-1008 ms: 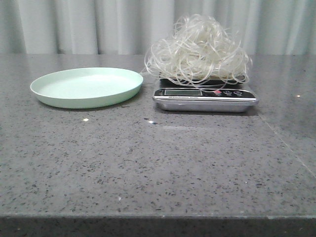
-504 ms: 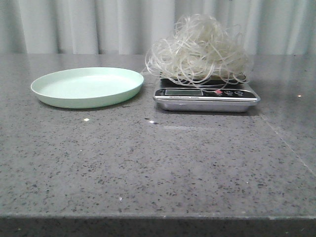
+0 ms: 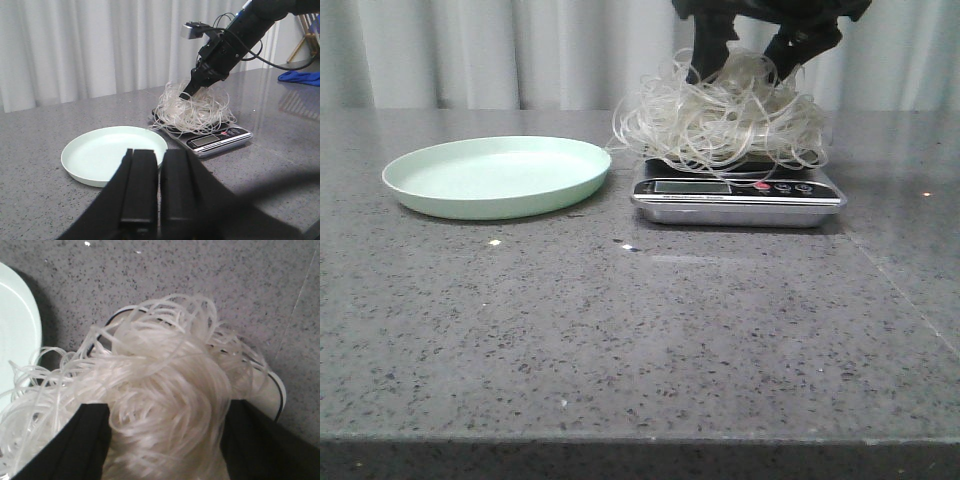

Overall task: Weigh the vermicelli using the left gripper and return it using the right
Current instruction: 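Lower the right gripper onto the vermicelli on the scale and close, then lift the vermicelli with the right gripper and carry it to the green plate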

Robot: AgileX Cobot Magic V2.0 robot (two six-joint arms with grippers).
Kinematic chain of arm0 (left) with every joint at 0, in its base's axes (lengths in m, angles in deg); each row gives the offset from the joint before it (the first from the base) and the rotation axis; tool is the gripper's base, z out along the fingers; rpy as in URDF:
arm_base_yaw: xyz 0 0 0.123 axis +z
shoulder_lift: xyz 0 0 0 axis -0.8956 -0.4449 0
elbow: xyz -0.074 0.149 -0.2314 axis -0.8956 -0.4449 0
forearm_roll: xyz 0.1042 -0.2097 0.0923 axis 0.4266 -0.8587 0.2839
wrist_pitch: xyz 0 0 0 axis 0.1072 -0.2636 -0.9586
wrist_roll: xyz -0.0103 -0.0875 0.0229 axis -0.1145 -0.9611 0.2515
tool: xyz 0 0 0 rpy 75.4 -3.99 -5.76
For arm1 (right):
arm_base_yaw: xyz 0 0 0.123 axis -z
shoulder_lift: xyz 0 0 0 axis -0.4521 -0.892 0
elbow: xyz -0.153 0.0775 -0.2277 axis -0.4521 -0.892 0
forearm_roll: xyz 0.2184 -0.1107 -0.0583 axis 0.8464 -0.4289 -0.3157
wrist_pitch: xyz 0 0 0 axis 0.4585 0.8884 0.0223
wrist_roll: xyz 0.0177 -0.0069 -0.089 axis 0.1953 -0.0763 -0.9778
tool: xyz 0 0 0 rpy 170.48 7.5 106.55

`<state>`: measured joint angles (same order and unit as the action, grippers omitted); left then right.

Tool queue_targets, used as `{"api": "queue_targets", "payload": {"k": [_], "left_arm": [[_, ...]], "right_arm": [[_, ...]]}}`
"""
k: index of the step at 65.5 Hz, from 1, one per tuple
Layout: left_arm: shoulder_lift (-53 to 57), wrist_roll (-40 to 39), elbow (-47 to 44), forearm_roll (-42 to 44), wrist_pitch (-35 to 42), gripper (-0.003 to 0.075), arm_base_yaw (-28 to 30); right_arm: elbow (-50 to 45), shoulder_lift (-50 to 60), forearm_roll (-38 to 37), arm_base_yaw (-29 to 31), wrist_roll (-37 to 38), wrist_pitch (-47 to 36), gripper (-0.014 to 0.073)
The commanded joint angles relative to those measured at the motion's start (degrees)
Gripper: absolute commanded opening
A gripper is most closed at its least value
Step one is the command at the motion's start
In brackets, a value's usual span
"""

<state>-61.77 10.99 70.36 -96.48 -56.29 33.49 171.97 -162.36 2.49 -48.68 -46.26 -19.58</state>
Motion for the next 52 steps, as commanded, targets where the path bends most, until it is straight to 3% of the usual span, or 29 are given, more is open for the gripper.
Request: {"api": "queue_targets", "payload": {"k": [1, 7, 11, 12, 15, 22, 36, 52], "left_arm": [[-0.1, 0.1, 1.3, -0.8, 4.7, 0.0146, 0.1], [-0.1, 0.1, 1.3, -0.8, 4.7, 0.0146, 0.1], [-0.1, 0.1, 1.3, -0.8, 4.7, 0.0146, 0.1], [-0.1, 0.1, 1.3, -0.8, 4.7, 0.0146, 0.1], [-0.1, 0.1, 1.3, -0.8, 4.7, 0.0146, 0.1], [-0.1, 0.1, 1.3, -0.8, 4.7, 0.0146, 0.1], [-0.1, 0.1, 1.3, -0.8, 4.7, 0.0146, 0.1], [-0.1, 0.1, 1.3, -0.8, 4.7, 0.0146, 0.1]], "right_arm": [[1.4, 0.9, -1.4, 0.3, -0.1, 2.6, 0.054], [1.4, 0.7, -1.4, 0.3, -0.1, 3.1, 0.0484], [1.5, 0.8, -1.4, 0.3, -0.1, 3.2, 0.0386], [2.3, 0.8, -1.4, 0.3, -0.1, 4.0, 0.0237], [3.4, 0.8, -1.4, 0.3, -0.1, 4.4, 0.0133], [7.1, 1.2, -1.4, 0.2, -0.1, 6.6, 0.0171], [20.9, 1.5, 4.1, -0.3, -0.1, 13.2, 0.0165], [30.6, 0.4, 7.6, -7.1, -0.1, 10.4, 0.0165]]}}
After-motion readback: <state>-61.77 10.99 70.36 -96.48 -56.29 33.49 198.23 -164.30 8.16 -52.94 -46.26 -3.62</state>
